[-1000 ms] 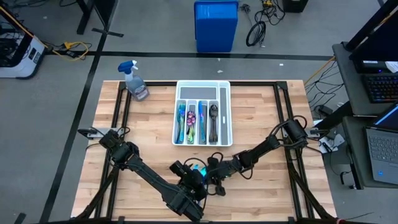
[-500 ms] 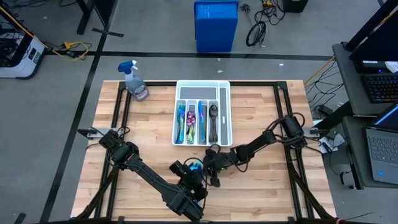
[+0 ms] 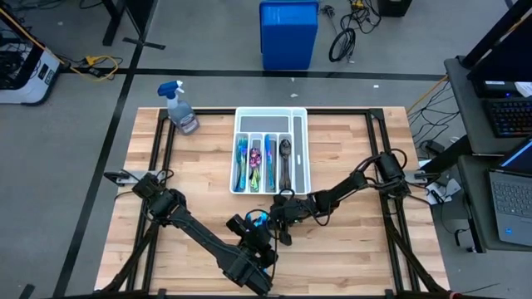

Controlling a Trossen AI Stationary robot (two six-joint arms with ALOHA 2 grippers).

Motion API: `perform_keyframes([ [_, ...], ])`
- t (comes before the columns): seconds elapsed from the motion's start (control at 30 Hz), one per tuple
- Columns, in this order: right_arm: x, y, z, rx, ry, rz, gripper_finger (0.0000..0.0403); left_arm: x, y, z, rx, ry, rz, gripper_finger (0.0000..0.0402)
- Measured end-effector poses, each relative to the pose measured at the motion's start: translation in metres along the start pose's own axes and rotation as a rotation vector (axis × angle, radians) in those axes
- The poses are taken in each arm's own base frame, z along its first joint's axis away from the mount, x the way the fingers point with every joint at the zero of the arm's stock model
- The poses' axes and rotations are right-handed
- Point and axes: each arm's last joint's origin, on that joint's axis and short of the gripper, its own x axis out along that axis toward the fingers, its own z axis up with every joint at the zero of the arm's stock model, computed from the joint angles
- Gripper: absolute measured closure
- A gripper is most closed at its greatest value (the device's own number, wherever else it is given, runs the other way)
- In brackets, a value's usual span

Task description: Sort silverware

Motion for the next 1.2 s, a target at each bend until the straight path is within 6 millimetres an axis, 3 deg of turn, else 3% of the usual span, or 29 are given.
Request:
perform_keyframes([
  [0.1,-0.005,0.012,0.008,-0.014,-0.034,0.035,0.0403,0.000,0.000,0.000,-0.004,0.013,-0.002,0.0168],
  [0.3,-0.006,0.035,0.000,-0.035,-0.006,0.099,0.0403,-0.001,0.001,0.001,-0.023,0.017,-0.001,0.0169],
  [0.63,-0.007,0.048,-0.012,-0.063,0.060,0.111,0.0403,-0.004,0.003,0.008,-0.048,-0.012,-0.009,0.0169],
  [0.83,-0.012,0.057,-0.013,-0.149,0.084,0.128,0.0403,-0.017,0.014,0.018,-0.099,-0.072,-0.028,0.0169],
  [1.03,-0.036,0.062,0.001,-0.167,0.185,0.093,0.0403,-0.035,0.021,0.019,-0.139,-0.077,-0.072,0.0169],
  [1.2,-0.068,0.075,0.027,-0.214,0.161,0.117,0.0403,-0.031,0.018,0.018,-0.299,-0.011,-0.092,0.0169],
])
